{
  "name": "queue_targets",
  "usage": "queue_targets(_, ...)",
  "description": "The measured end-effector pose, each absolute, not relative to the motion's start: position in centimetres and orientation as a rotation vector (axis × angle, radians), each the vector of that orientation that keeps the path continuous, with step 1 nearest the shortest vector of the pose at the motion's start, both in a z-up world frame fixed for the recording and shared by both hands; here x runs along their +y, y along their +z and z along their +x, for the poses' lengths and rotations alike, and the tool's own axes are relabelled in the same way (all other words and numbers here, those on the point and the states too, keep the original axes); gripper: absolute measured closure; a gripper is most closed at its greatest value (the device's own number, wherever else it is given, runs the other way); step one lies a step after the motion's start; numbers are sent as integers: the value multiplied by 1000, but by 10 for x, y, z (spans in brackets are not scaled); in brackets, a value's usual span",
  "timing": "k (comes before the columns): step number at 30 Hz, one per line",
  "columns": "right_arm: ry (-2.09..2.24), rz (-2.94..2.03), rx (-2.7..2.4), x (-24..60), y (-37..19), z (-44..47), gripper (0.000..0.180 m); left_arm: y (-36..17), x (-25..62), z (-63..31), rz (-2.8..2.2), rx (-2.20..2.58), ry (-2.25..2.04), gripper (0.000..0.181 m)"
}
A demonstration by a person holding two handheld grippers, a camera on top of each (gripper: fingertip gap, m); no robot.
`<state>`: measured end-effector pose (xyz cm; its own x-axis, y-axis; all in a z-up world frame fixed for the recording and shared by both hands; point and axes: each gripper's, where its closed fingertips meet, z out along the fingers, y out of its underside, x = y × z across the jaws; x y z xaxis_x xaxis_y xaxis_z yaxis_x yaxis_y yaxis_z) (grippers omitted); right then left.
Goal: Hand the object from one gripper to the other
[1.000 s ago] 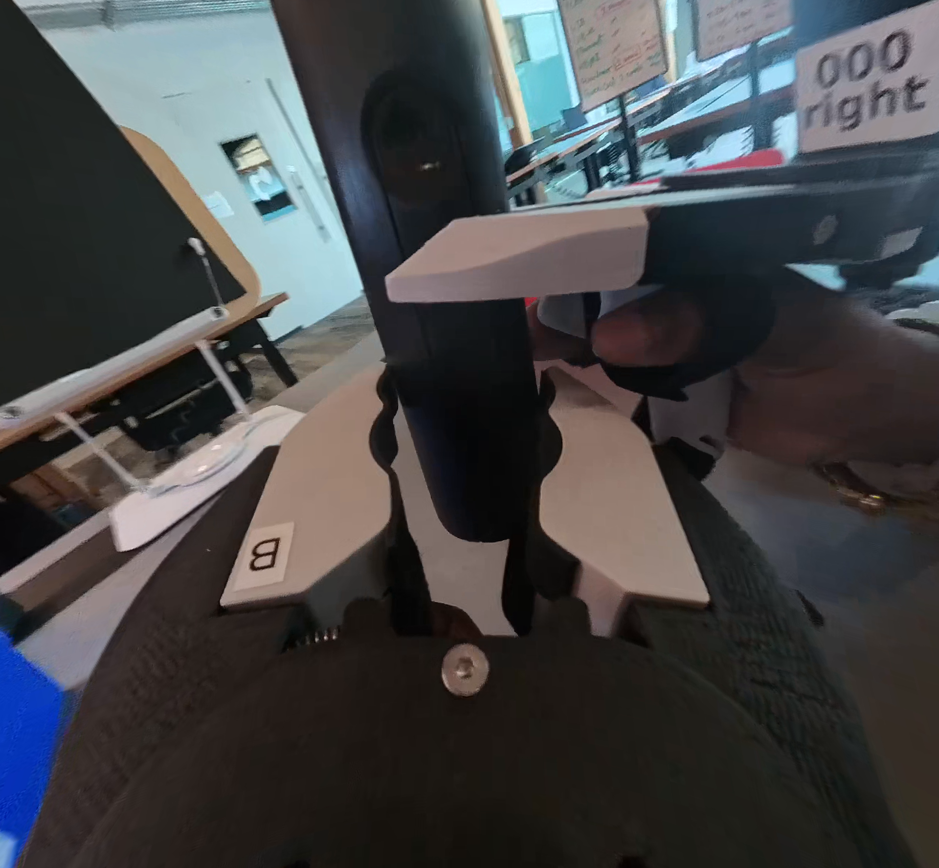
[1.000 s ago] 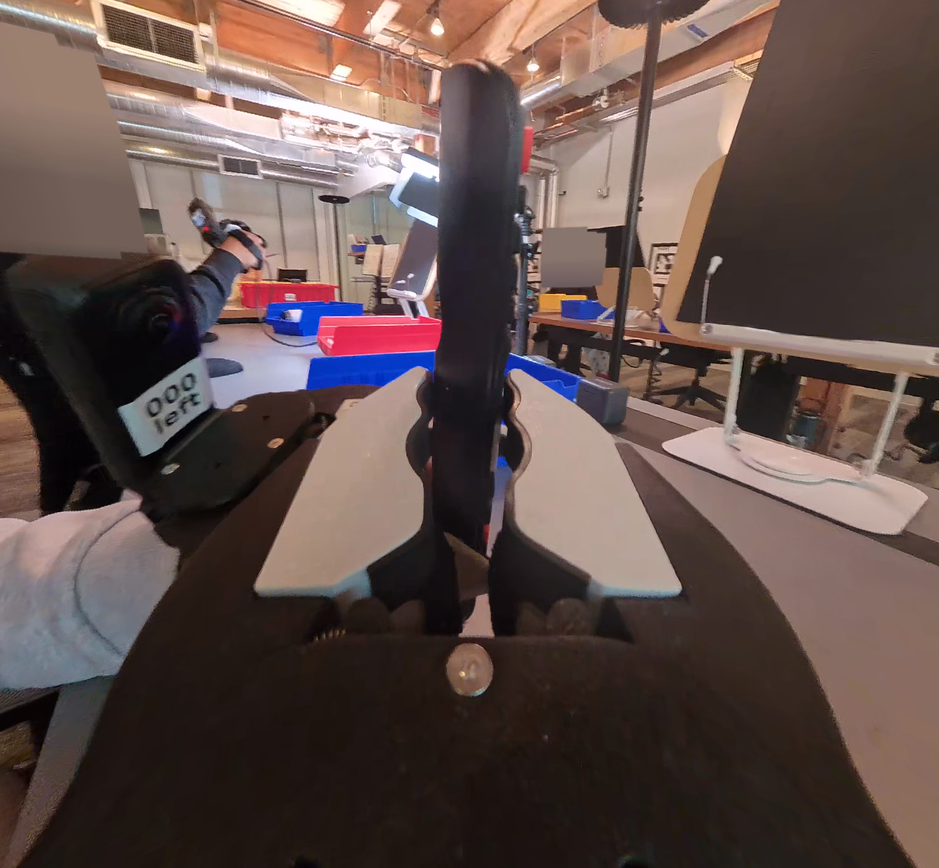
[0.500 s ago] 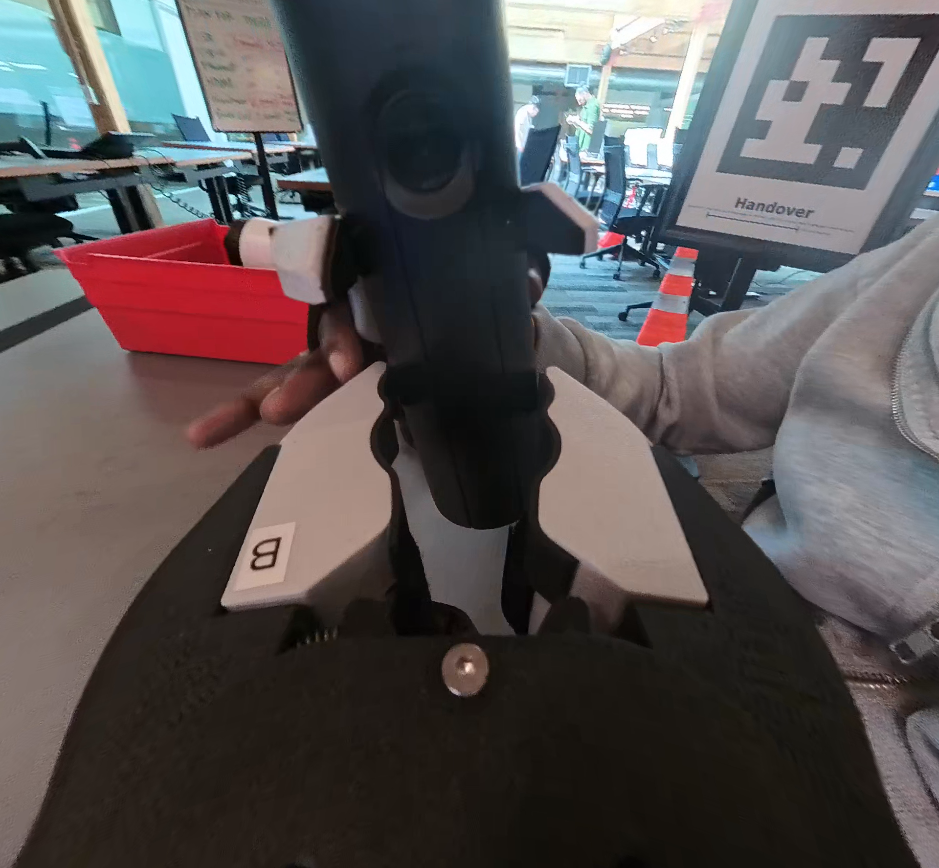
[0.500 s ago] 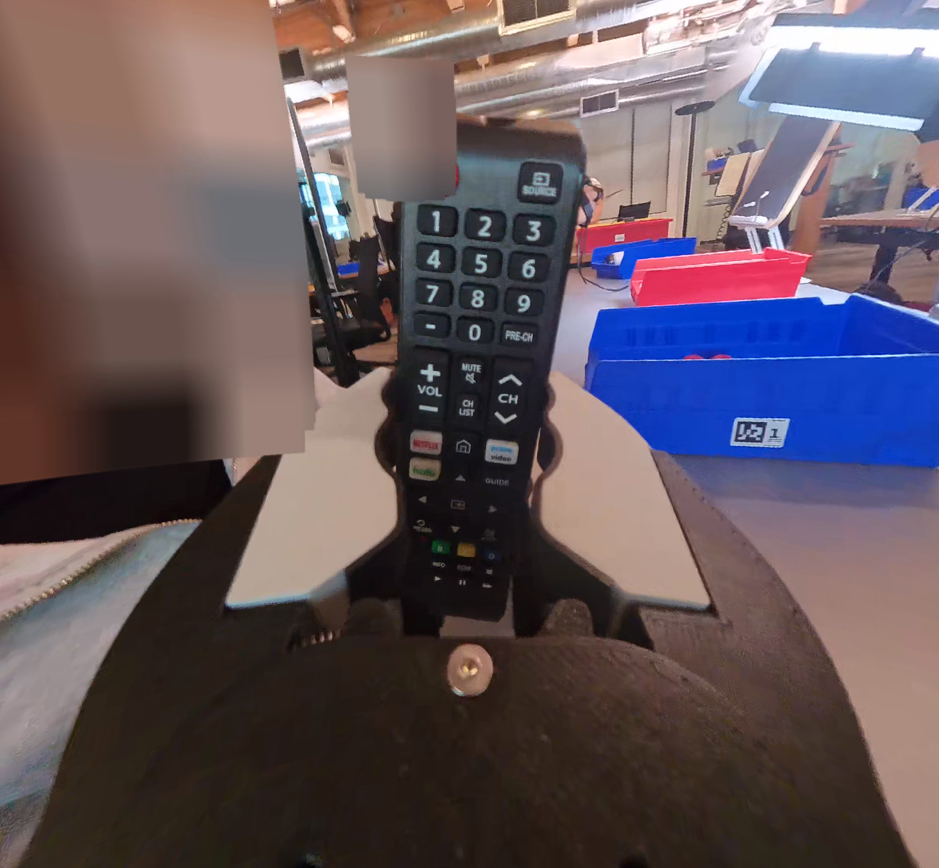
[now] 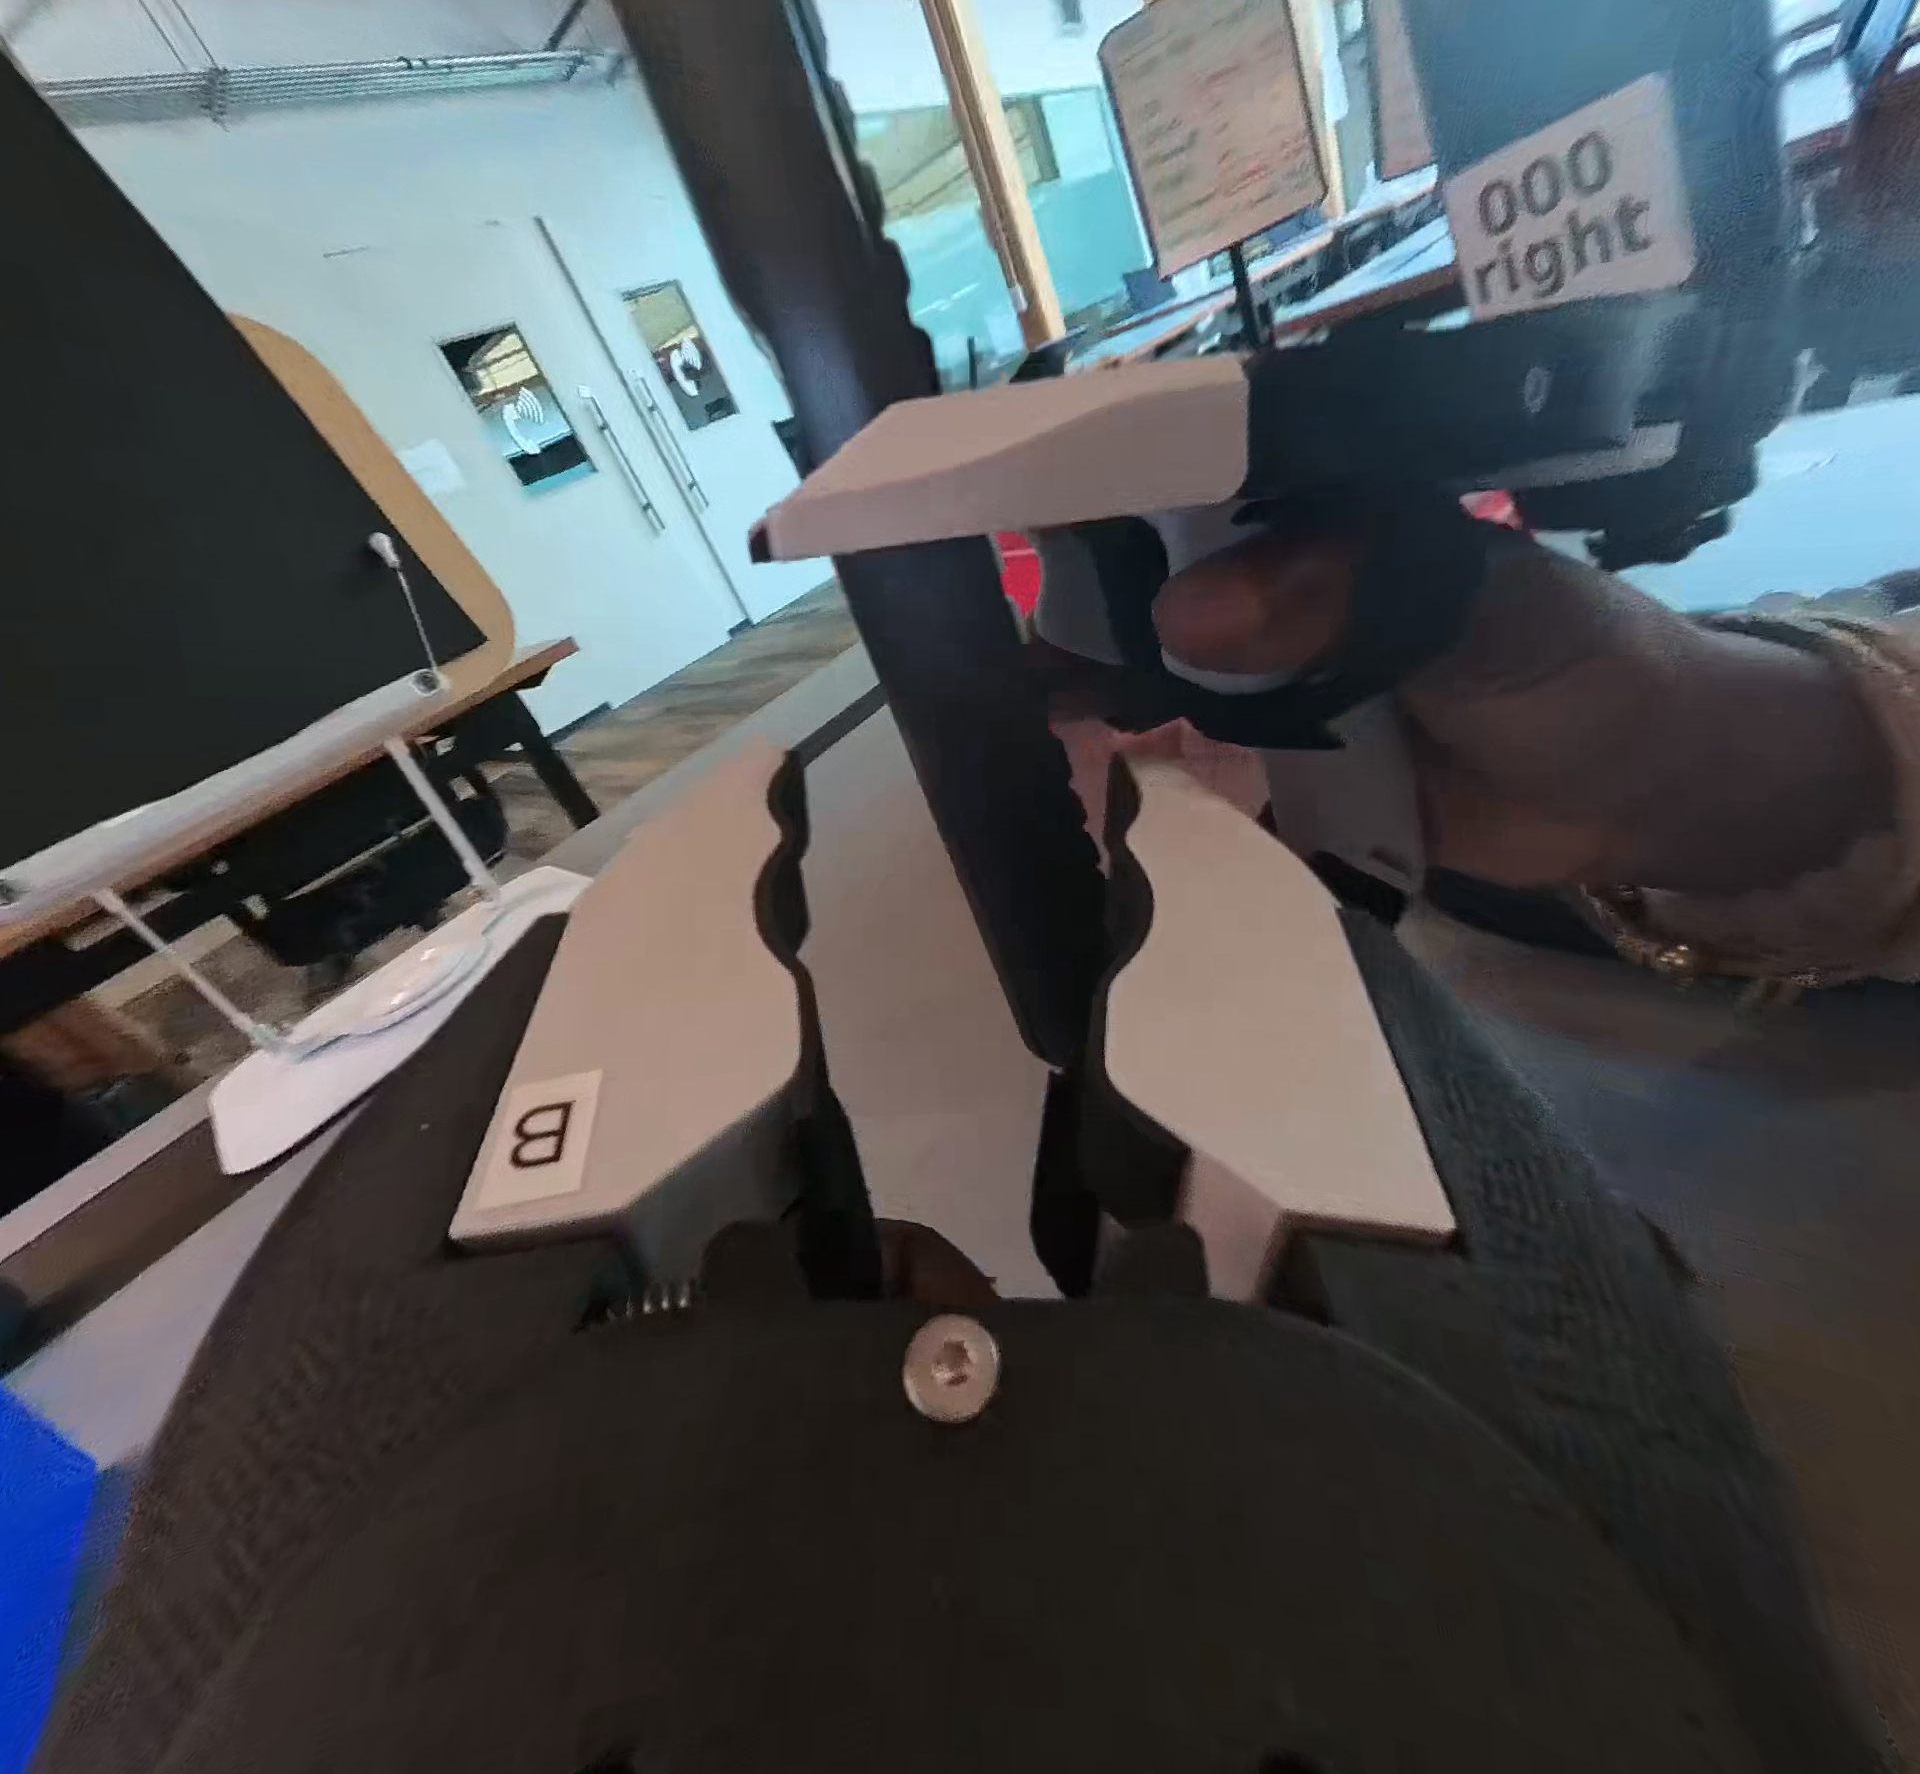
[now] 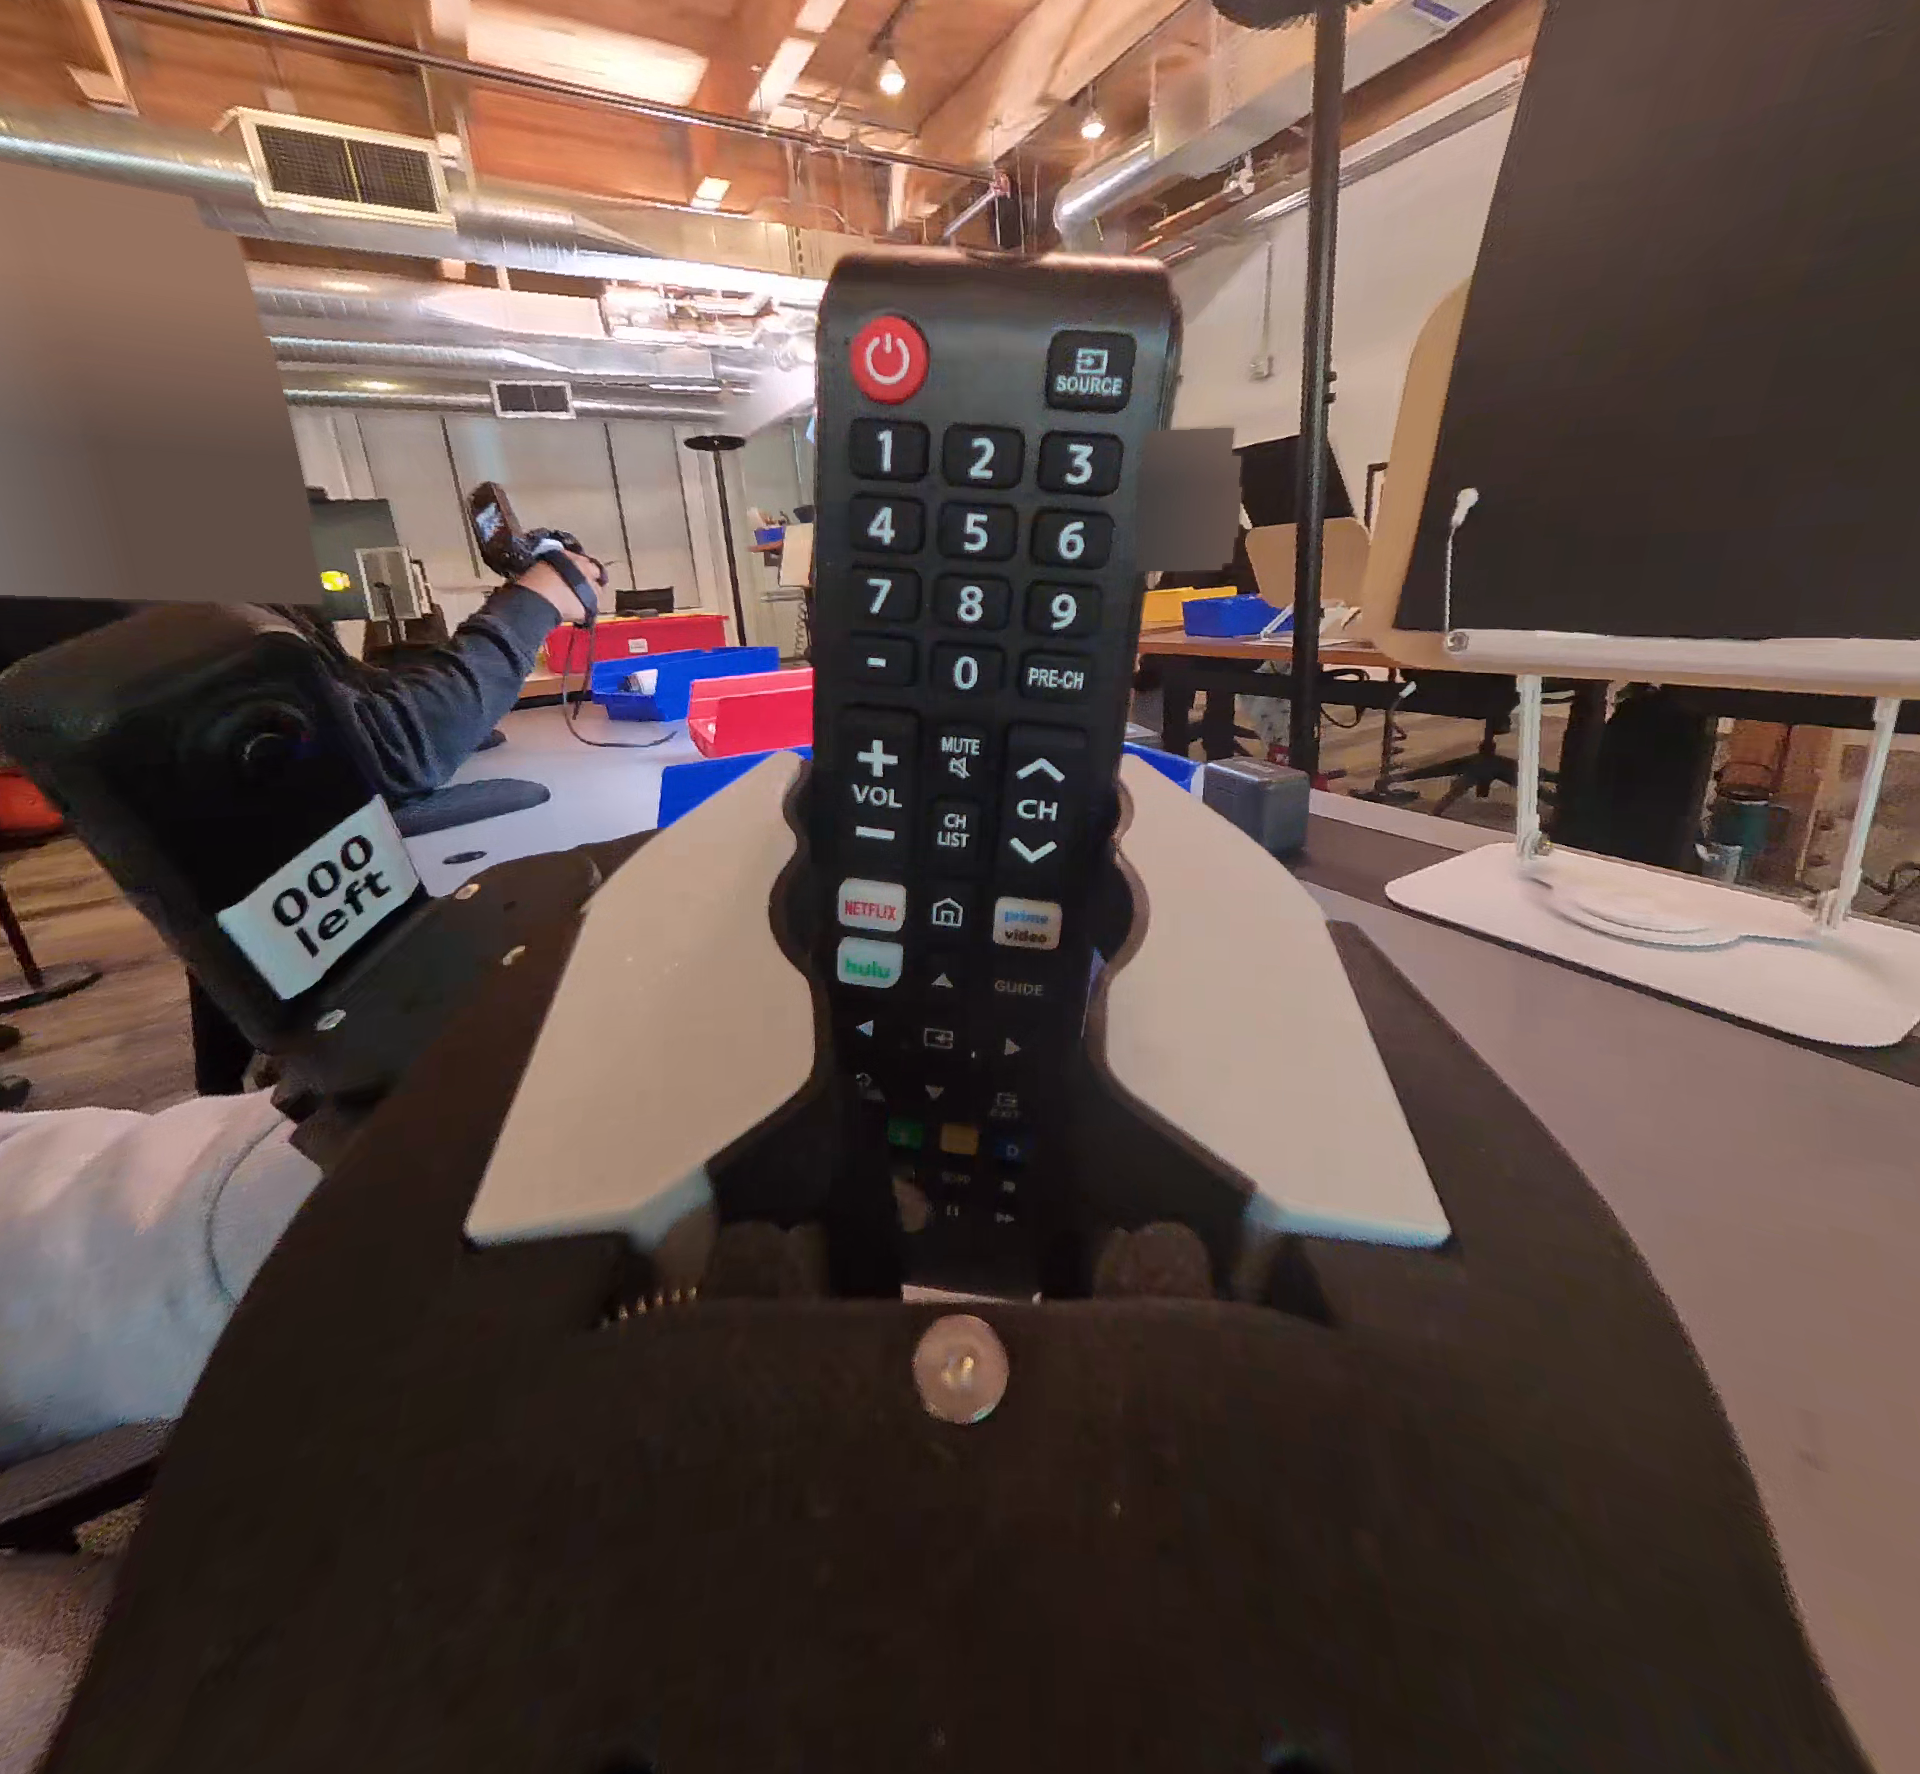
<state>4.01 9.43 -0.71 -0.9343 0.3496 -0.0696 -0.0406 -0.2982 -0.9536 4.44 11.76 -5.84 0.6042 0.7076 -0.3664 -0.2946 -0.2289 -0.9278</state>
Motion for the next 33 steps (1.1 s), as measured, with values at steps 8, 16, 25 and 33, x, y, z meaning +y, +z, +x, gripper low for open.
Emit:
queue_targets(8, 2480, -211, -1752, 89, 3, 59, 109, -54, 124, 65, -1461, -323, 449, 156)
queue_targets(16, 2874, -56, -2212, 105, 2, 91, 125, -49, 138, 104, -1401, -214, -118, 156)
queue_targets(25, 2559, -73, -2063, 102, -2, 76, 154, -48, 129, 80, -1353, -359, -37, 142)
queue_targets(33, 2258, -398, -1831, 181, 52, 9, 154, -20, 49, 18, -999, -671, 617, 81)
